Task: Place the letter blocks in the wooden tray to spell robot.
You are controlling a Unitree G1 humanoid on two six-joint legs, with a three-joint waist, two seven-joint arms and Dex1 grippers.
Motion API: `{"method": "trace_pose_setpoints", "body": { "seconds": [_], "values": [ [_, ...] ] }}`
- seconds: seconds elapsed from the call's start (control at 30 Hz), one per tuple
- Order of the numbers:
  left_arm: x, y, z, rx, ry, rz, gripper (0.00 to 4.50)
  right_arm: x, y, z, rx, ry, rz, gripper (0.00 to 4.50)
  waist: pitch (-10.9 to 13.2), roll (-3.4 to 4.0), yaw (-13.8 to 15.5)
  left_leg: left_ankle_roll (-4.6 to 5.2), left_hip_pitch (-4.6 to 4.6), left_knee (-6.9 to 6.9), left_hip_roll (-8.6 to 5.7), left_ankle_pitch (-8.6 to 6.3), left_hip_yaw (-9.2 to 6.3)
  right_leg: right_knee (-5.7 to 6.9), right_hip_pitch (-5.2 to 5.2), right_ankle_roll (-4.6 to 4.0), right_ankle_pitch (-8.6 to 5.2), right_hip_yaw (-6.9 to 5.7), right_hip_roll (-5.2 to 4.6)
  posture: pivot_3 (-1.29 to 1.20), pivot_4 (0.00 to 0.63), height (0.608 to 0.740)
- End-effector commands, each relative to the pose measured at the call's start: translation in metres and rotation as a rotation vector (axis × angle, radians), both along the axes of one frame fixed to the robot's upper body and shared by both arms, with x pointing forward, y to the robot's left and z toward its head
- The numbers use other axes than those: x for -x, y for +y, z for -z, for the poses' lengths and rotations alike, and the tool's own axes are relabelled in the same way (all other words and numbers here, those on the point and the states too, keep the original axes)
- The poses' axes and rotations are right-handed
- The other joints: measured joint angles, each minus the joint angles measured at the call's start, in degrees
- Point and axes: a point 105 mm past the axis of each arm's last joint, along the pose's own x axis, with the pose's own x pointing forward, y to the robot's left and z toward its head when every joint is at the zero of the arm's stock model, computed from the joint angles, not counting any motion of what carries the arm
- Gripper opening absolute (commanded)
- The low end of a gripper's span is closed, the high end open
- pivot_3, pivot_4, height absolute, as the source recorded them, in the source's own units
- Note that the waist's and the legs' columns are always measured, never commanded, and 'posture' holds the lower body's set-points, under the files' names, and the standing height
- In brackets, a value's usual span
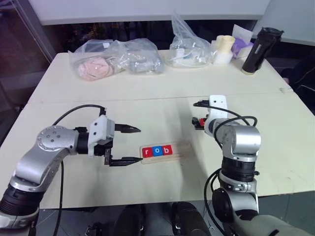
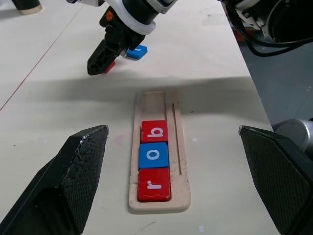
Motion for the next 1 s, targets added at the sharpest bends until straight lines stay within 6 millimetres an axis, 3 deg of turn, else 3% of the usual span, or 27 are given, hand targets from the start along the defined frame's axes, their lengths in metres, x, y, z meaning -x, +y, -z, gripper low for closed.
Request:
{"method": "trace_pose_setpoints", "body": {
  "seconds": [0.03,0.43,0.53,0.7,0.87,1.0],
  "values": [
    [0.004,-0.001,-0.008,0.007,-0.049,0.005,4.50,-0.008,0.009,0.005,-0.040,0.004,0.004,4.45,0.0,0.00,-0.1,0.00,0.02,0.00,0.01,0.00,0.00,0.00,0.01,0.00,0.00,0.00,0.02,0.00,0.150,0.740],
    [0.005,0.000,-0.008,0.010,-0.053,-0.018,4.50,-0.011,0.021,0.022,-0.082,0.062,0.060,4.45,-0.1,-0.09,-0.3,0.01,0.13,0.02,0.04,0.01,0.00,0.05,0.10,0.00,0.00,0.00,0.06,0.00,0.150,0.740],
    [0.005,-0.001,-0.008,0.013,-0.055,-0.023,4.50,-0.011,0.015,0.022,-0.085,0.058,0.099,3.64,-0.1,-0.10,-0.2,0.00,0.12,0.02,0.04,0.01,-0.01,0.06,0.11,0.00,0.00,0.00,0.06,0.00,0.150,0.740],
    [0.006,-0.001,-0.008,0.012,-0.057,-0.025,4.50,-0.007,0.008,0.020,-0.096,0.066,0.115,1.17,-0.1,-0.10,-0.3,0.00,0.13,0.02,0.05,0.01,-0.01,0.06,0.11,0.00,0.00,0.01,0.06,0.00,0.150,0.740],
    [0.005,-0.001,-0.007,0.016,-0.055,-0.023,4.50,-0.003,0.011,0.014,-0.103,0.063,0.079,1.16,-0.1,-0.10,-0.3,0.00,0.13,0.02,0.05,0.01,-0.02,0.06,0.11,0.00,0.00,0.00,0.07,0.00,0.150,0.740],
    [0.005,-0.003,-0.007,0.019,-0.052,-0.017,4.50,-0.003,0.001,-0.017,-0.039,-0.030,0.031,1.16,0.0,-0.05,-0.1,0.01,0.10,0.02,0.04,0.01,-0.01,0.06,0.09,0.00,0.00,0.01,0.06,0.00,0.150,0.740]
  ]
}}
